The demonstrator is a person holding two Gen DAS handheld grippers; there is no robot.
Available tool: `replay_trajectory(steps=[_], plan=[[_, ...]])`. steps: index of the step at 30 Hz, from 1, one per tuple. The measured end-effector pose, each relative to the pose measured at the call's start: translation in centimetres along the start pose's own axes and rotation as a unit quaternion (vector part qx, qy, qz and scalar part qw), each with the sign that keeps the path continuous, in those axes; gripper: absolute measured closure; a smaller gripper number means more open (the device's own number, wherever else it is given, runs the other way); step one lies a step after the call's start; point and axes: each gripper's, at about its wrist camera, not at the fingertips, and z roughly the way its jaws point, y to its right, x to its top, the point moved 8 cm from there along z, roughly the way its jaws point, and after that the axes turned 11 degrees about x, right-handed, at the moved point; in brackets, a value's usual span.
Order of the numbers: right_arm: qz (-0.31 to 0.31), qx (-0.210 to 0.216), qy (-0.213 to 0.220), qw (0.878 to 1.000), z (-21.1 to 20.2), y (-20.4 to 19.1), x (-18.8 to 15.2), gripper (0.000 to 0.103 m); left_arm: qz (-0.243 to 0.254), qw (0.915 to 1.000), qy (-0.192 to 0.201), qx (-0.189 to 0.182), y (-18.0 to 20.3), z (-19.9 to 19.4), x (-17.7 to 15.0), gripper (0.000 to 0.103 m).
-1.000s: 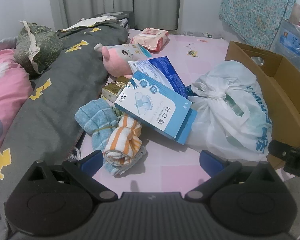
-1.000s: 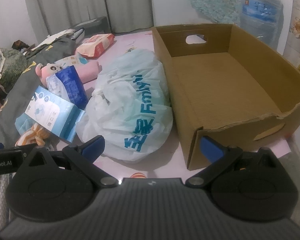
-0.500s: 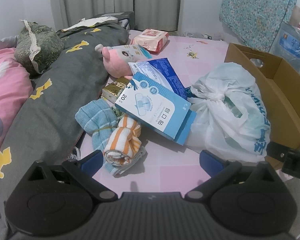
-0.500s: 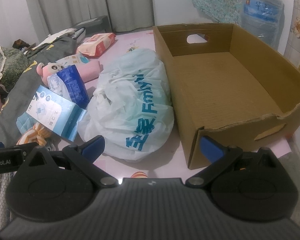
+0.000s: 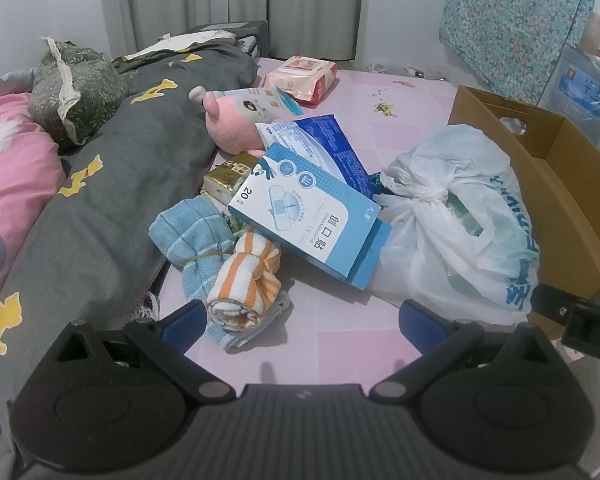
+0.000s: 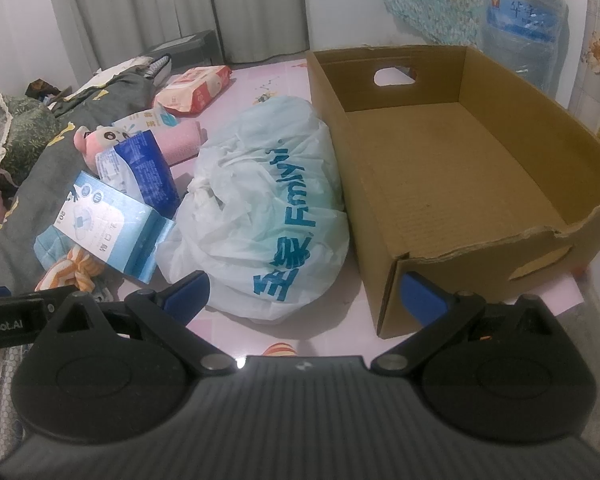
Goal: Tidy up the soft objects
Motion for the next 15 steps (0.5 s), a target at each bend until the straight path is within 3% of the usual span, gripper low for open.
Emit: replay_trajectory(steps=[15], plan=[[-0.004,0.002,-0.001,1.0,-0.09,-0.47,0.06,0.001,-0.005,1.0,-0.006,-0.001,-0.55,0.26,0.0,0.0]])
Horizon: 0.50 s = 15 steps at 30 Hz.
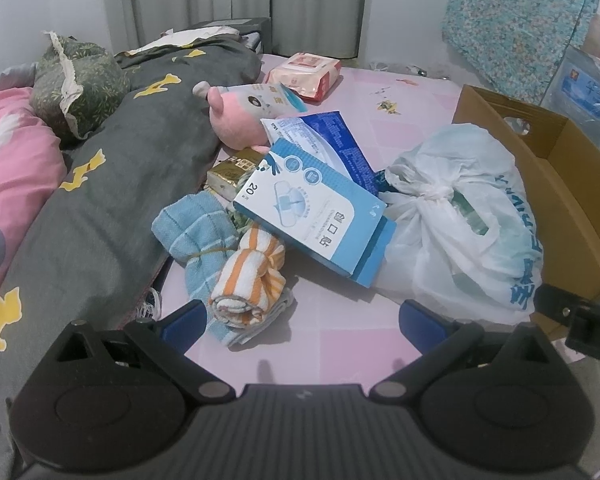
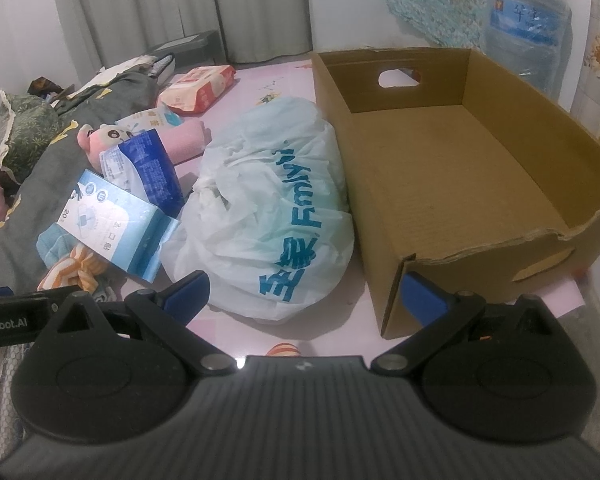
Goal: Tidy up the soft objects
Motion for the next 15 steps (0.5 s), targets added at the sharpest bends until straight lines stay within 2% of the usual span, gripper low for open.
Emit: replay_trajectory(steps=[15], plan=[[-0.001,-0.001,0.0,1.0,-0.1,-0.13,-0.01,0.001,-0.001,1.0,-0.003,0.001,-0.34,0.3,-0.1,0.0]])
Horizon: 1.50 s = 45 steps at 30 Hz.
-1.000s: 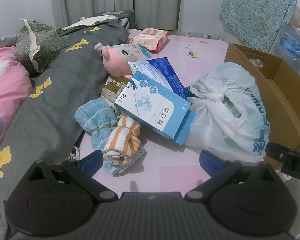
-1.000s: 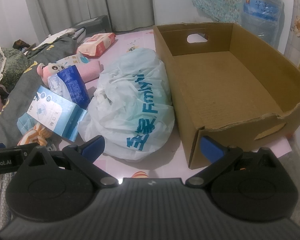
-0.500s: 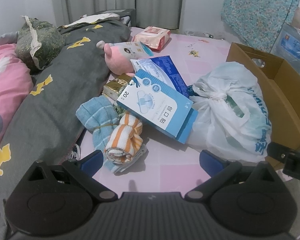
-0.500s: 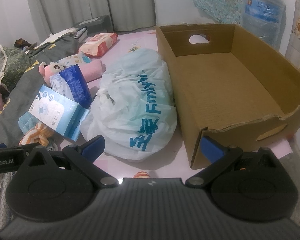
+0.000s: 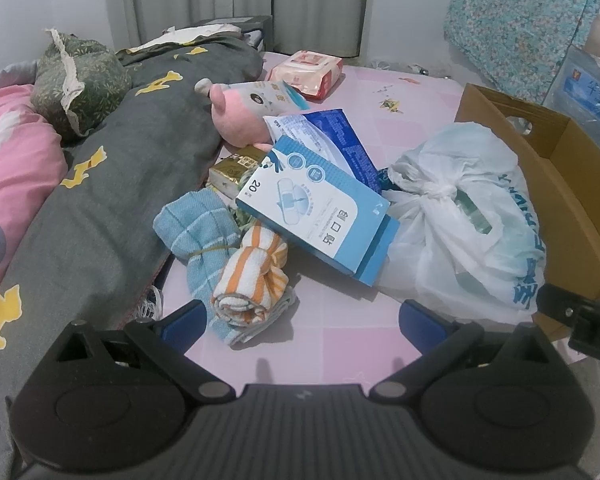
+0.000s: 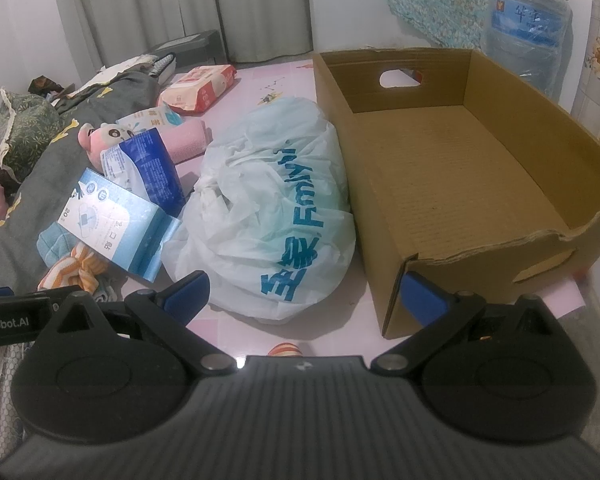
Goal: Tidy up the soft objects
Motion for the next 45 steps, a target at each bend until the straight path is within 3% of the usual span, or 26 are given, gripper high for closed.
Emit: replay_trajectory(steps=[7,12,16,20,23,28,30,32,34,36,41,45], plan=[[0.0,-0.003,0.005,1.0,-0.2,0.0,0.0,0.001,-0.002,1.0,-0.003,0.002,-0.1,0.2,-0.1,0.0],[-0.039,0.003,0.039,0.998,-1.7,-0.9,1.1,0.001,-0.004,1.0,0.005,0.004,-0.6,0.3,0.1,0.0],[-0.099,0.046,0.069,0.992,-3.1,-3.2,3.8,0.001,-0.028,0.9994,0.003,-0.023,-1.3,0.6,0.4,0.0],[-0.158,0.146,0.088,0.973,-3.4,-5.8,7.4,0.001,-0.043,0.9983,0.017,-0.036,-1.9,0.9,0.9,0.0],[-0.181,0.246,0.068,0.95,-2.6,-7.8,9.8,0.001,-0.033,0.9982,0.03,-0.04,-1.6,1.6,1.5,0.0],[-0.17,0.309,0.01,0.936,1.0,-9.9,13.1,0.001,-0.054,0.995,0.043,-0.071,-1.1,3.2,2.1,0.007],[-0.179,0.324,-0.028,0.929,3.1,-11.2,13.1,0.004,-0.06,0.9929,0.048,-0.09,-0.8,3.7,2.3,0.012],[-0.19,0.334,-0.066,0.921,5.0,-12.3,12.4,0.016,-0.07,0.9903,0.051,-0.108,-0.6,4.0,2.6,0.02],[-0.196,0.339,-0.11,0.914,7.0,-13.2,11.3,0.04,-0.078,0.9875,0.052,-0.126,-0.4,4.2,2.9,0.026],[-0.202,0.335,-0.143,0.909,9.2,-14.0,10.5,0.052,-0.083,0.9865,0.042,-0.135,-0.2,4.8,3.2,0.03],[-0.238,0.322,-0.169,0.901,11.9,-14.9,9.6,0.06,-0.098,0.9842,0.0,-0.148,-0.1,7.1,3.4,0.034],[-0.236,0.328,-0.189,0.895,14.2,-15.0,9.3,0.063,-0.096,0.9831,-0.006,-0.156,0.3,7.8,3.7,0.034]])
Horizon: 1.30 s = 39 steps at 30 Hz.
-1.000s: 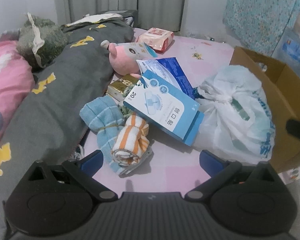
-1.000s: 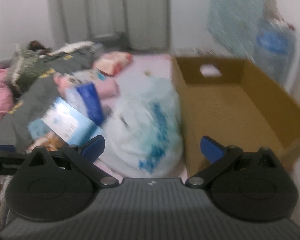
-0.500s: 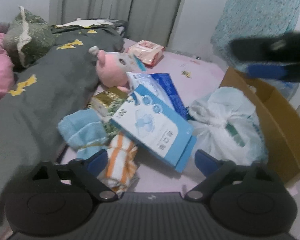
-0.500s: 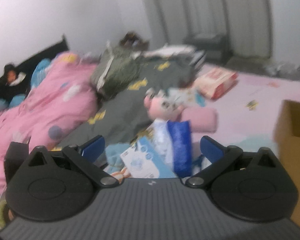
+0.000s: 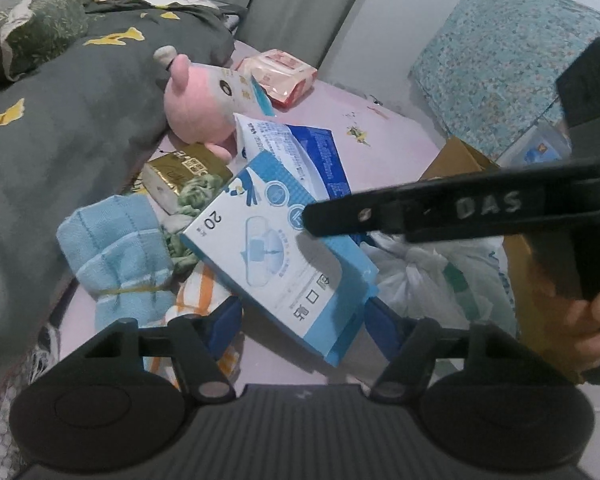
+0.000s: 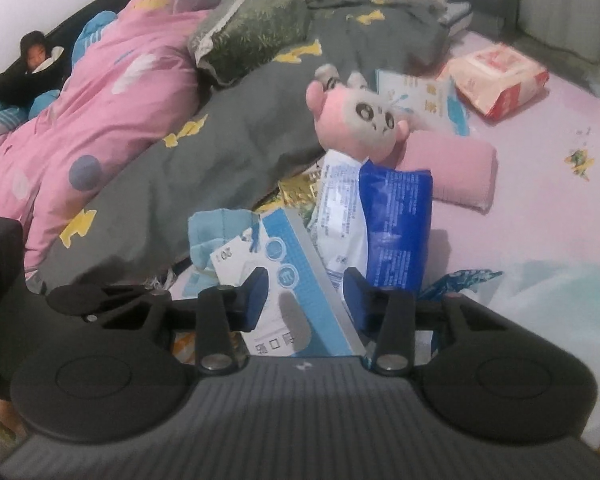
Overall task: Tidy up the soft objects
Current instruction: 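Grasp the blue-and-white bandage box with the right tool, then carry the bandage box into the cardboard box and open the right tool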
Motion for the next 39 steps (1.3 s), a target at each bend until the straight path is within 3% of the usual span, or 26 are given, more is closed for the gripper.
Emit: replay_trajectory(steps=[6,9,16,22,31,36,39], plan=[[0.033,0.026,-0.02,0.999,1.8,1.7,-1.2,0.064,-0.003,1.0,0.006,0.006,0.1,0.8,0.4,0.034],[0.051,0.037,-0.013,0.998,1.7,2.2,-1.2,0.07,0.005,0.9996,0.02,0.022,0.3,0.5,1.0,0.034],[0.069,0.064,0.025,0.995,-1.0,1.4,-0.5,0.074,0.03,0.9964,0.066,0.043,1.3,-2.5,2.5,0.034],[0.059,0.072,0.083,0.992,-6.3,0.2,0.8,0.074,0.078,0.9871,0.131,0.047,4.9,-6.5,5.4,0.032],[0.1,0.028,0.203,0.974,-19.9,4.9,-0.7,0.075,0.162,0.9734,0.154,-0.049,17.1,-6.8,9.4,0.028],[0.148,-0.022,0.246,0.958,-26.6,10.6,-3.8,0.074,0.19,0.9686,0.115,-0.111,24.5,-3.0,10.7,0.028],[0.181,-0.044,0.256,0.949,-28.9,14.5,-5.6,0.074,0.202,0.9676,0.084,-0.126,28.1,0.2,11.0,0.028]])
